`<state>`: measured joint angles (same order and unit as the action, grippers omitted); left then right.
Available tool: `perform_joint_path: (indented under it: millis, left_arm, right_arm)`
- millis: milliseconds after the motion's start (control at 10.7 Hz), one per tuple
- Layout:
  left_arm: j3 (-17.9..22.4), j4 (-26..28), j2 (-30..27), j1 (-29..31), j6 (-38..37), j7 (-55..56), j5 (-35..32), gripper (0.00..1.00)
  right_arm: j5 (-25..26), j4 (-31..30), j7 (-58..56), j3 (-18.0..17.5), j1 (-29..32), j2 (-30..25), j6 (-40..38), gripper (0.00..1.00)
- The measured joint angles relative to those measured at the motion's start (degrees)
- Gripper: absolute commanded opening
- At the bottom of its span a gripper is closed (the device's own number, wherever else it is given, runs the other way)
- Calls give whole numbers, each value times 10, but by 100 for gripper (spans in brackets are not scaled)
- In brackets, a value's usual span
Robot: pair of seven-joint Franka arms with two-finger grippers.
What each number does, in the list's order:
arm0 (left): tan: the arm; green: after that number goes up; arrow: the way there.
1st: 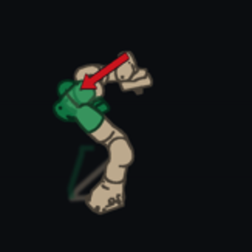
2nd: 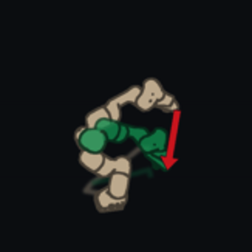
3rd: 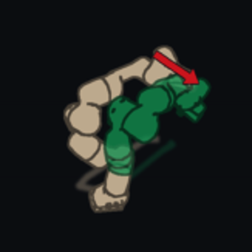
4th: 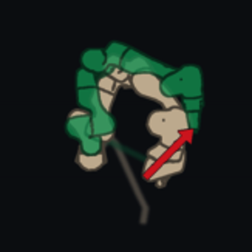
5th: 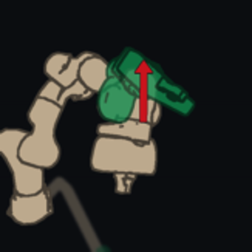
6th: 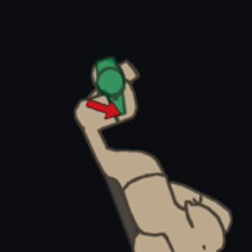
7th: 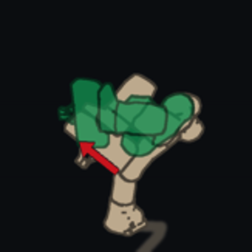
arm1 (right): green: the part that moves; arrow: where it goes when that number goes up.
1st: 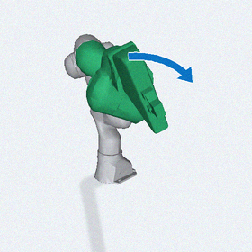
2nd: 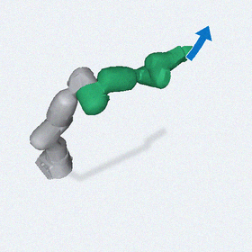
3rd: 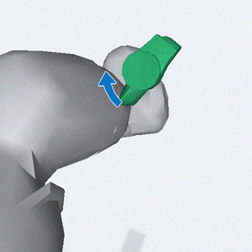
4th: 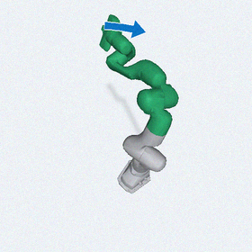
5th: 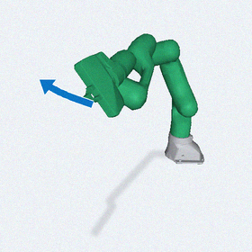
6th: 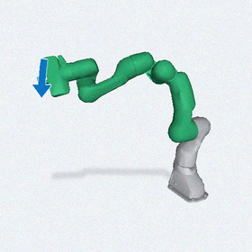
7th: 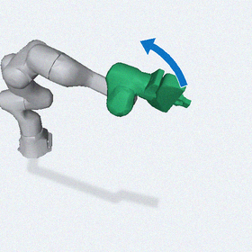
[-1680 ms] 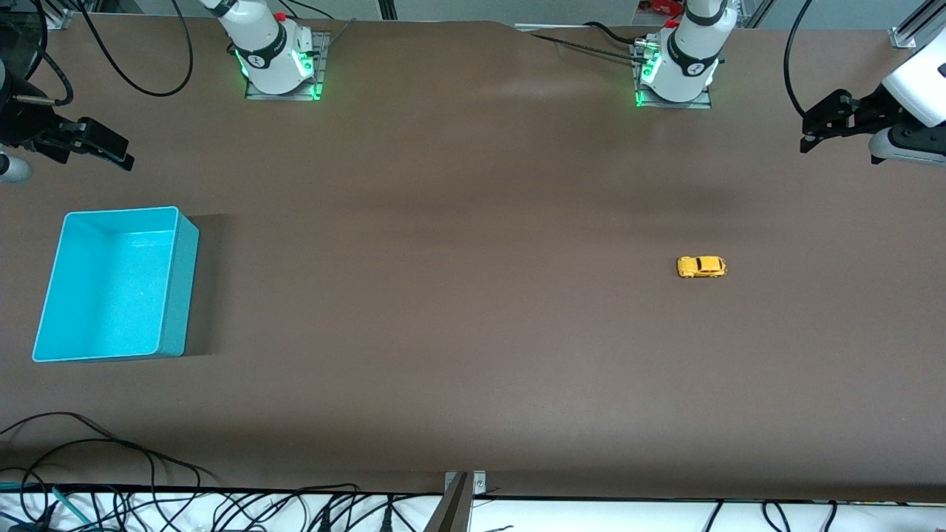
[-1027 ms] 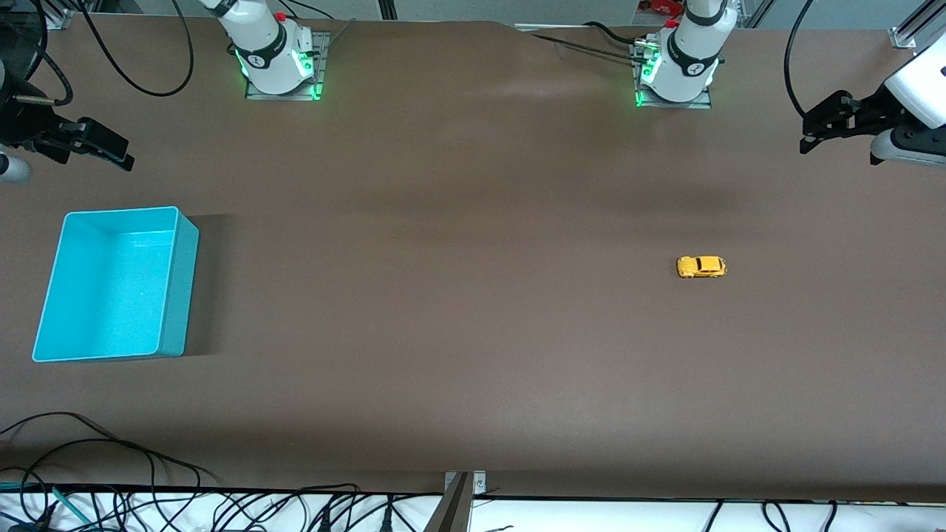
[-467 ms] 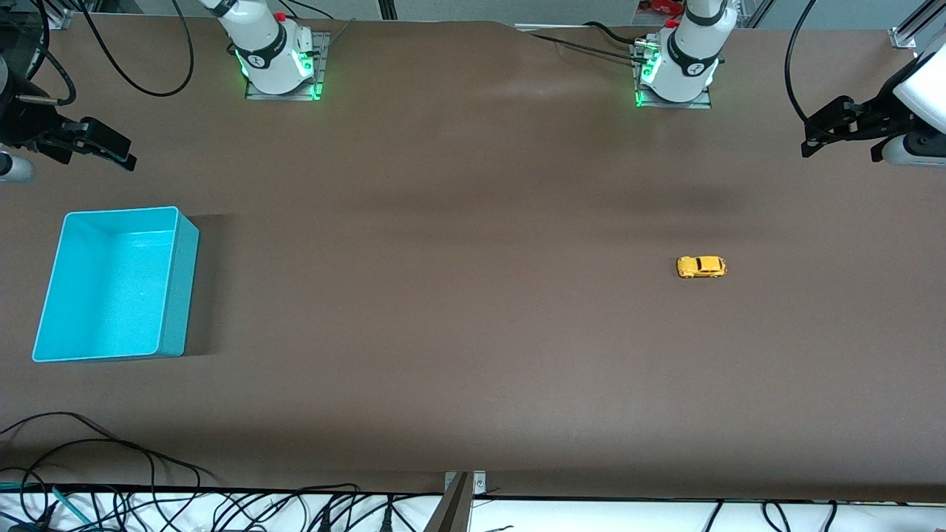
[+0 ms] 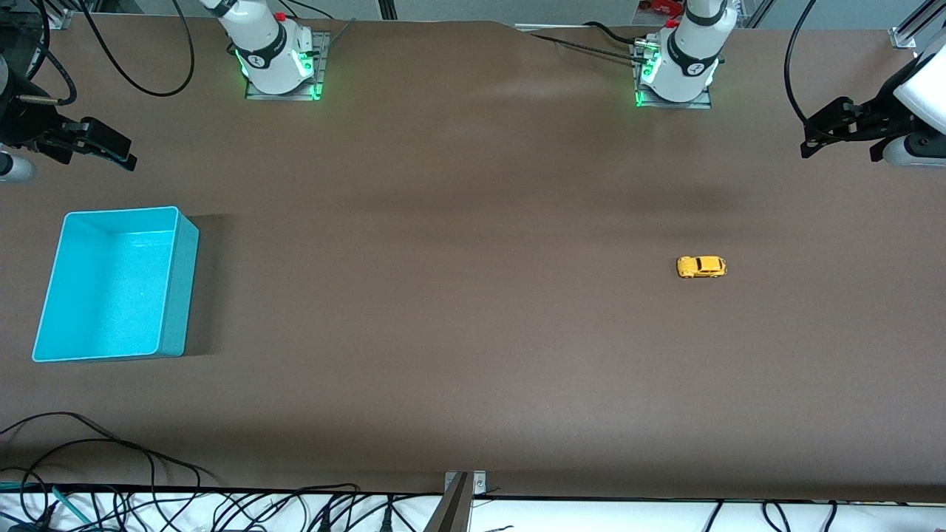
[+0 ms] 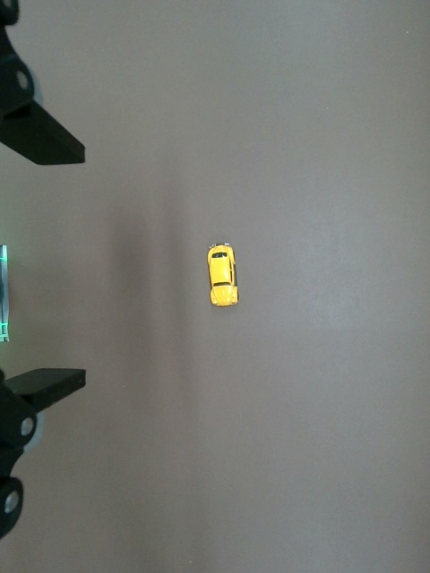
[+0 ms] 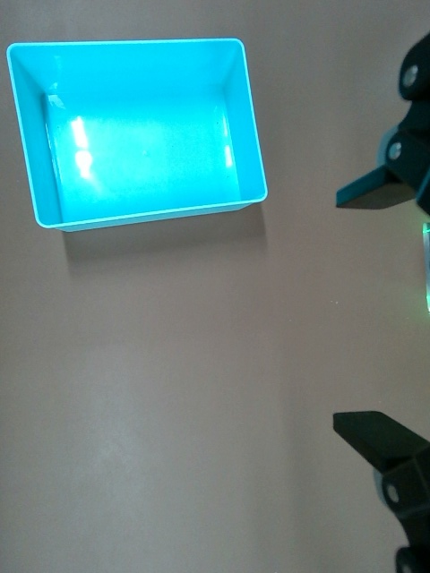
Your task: Wind up and store yellow beetle car
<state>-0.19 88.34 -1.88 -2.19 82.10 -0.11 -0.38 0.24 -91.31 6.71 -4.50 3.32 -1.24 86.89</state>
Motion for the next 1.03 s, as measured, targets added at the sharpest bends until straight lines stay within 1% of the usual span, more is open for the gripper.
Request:
perform_joint_path:
  millis: [653, 1027]
  left_arm:
    - [0, 0, 6, 0, 0, 0, 0, 100]
    - [0, 0, 36, 1, 5, 0, 0, 100]
  right_arm:
    - [0, 0, 0, 0, 0, 0, 0, 100]
    - [0, 0, 0, 0, 0, 0, 0, 100]
